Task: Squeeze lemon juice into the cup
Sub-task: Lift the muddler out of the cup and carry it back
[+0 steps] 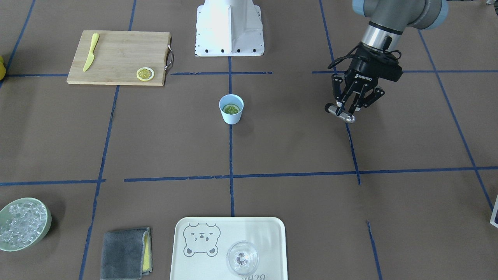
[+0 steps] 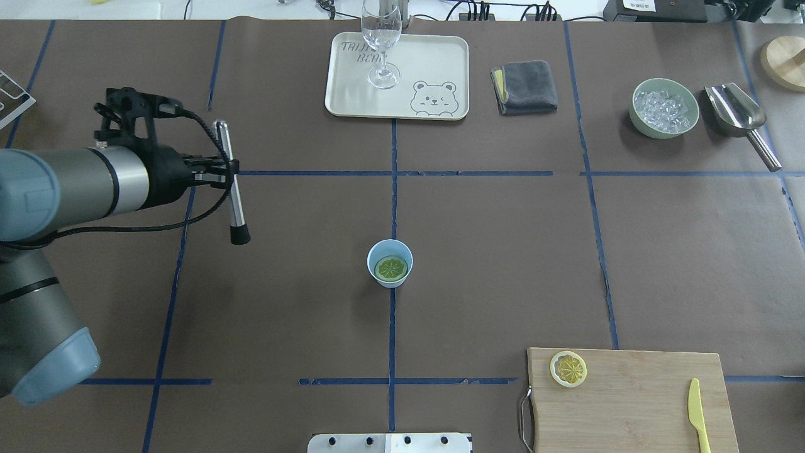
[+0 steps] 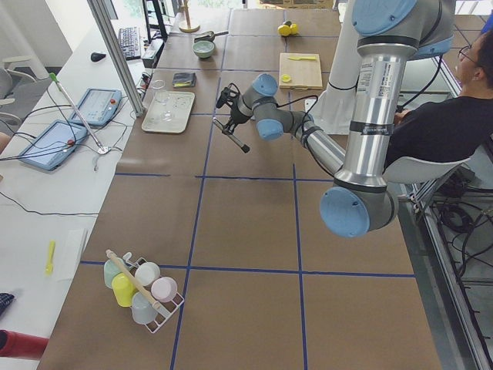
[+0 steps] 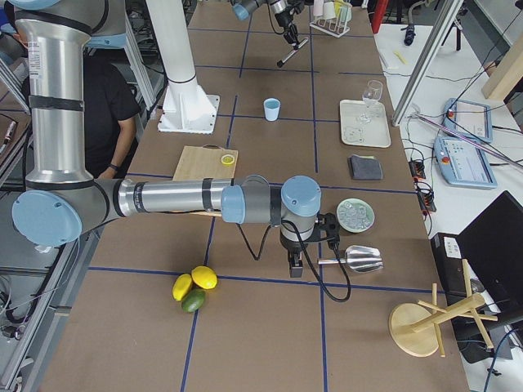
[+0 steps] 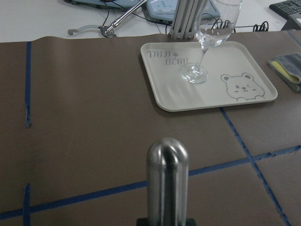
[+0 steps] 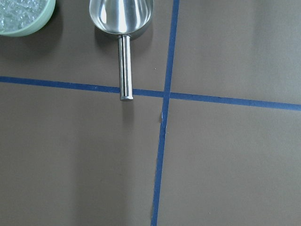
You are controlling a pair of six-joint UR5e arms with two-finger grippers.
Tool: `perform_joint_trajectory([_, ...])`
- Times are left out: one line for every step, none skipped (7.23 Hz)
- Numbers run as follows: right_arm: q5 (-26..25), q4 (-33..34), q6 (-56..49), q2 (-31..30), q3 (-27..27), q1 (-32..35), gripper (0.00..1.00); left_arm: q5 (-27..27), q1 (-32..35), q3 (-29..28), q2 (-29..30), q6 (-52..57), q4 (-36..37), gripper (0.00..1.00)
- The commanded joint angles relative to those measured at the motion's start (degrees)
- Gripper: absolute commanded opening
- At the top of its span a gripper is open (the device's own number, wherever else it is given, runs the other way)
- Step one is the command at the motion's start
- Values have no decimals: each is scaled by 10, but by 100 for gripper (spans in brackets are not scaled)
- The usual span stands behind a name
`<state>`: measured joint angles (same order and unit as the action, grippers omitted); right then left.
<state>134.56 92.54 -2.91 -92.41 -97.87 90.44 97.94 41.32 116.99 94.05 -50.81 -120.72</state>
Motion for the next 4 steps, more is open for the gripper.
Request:
perform_joint_trajectory([2, -3, 13, 3, -4, 0, 100, 58, 9, -3, -90, 61, 2, 0])
perform_joint_trajectory([2, -3, 13, 3, -4, 0, 100, 121, 18, -5, -114, 65, 5, 0])
perform_joint_trajectory([2, -3, 13, 3, -4, 0, 100, 204, 46, -11, -116, 67, 42, 0])
perform_joint_trajectory([2, -3, 12, 3, -4, 0, 100, 246, 65, -11, -111, 90, 95, 0])
